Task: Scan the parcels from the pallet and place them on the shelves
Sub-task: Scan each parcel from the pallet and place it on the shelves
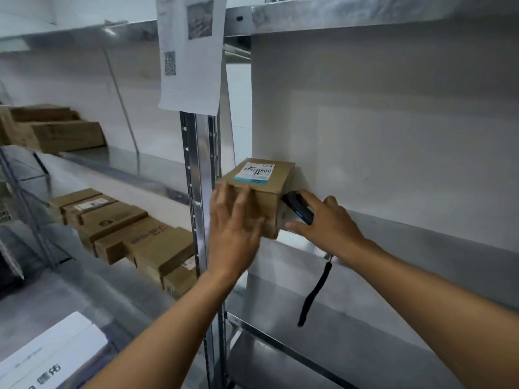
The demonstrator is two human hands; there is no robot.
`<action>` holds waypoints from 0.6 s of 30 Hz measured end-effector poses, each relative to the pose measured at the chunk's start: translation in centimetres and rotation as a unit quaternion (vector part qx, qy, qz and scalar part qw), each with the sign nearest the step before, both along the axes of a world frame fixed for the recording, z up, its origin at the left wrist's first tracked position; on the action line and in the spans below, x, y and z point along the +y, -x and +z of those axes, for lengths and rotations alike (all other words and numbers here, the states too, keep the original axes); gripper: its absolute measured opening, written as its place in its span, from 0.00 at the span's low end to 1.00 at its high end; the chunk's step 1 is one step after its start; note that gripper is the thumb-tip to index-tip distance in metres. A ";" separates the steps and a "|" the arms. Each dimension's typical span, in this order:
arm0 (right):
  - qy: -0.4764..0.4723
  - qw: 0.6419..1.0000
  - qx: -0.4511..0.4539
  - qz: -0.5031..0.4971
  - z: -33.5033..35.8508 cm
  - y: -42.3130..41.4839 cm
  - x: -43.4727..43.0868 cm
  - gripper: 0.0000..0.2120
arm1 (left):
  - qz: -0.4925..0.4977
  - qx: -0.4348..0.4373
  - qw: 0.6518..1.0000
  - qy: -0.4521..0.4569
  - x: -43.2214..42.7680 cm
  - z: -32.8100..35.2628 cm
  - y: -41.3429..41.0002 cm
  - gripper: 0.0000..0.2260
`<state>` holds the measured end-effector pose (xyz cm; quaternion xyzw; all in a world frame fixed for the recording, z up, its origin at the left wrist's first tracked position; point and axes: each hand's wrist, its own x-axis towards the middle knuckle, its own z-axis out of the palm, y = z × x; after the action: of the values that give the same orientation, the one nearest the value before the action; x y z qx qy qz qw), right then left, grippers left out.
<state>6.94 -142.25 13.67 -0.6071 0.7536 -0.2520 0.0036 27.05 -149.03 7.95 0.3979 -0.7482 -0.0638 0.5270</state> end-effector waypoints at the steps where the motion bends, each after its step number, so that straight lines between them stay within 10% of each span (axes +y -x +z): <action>1: -0.009 1.000 0.005 -0.005 0.2 -0.3 -0.4 0.39 | -0.014 -0.023 1.000 -0.011 -0.4 -0.5 0.2 0.42; 18: -0.046 0.989 0.082 -0.116 -2.8 -0.4 16.9 0.31 | -0.240 -0.059 0.965 -0.093 8.1 -5.3 1.9 0.41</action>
<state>7.33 -125.31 10.87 -0.5336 0.8273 -0.1653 -0.0597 25.18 -140.96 2.61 0.2571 -0.8424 -0.2338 0.4118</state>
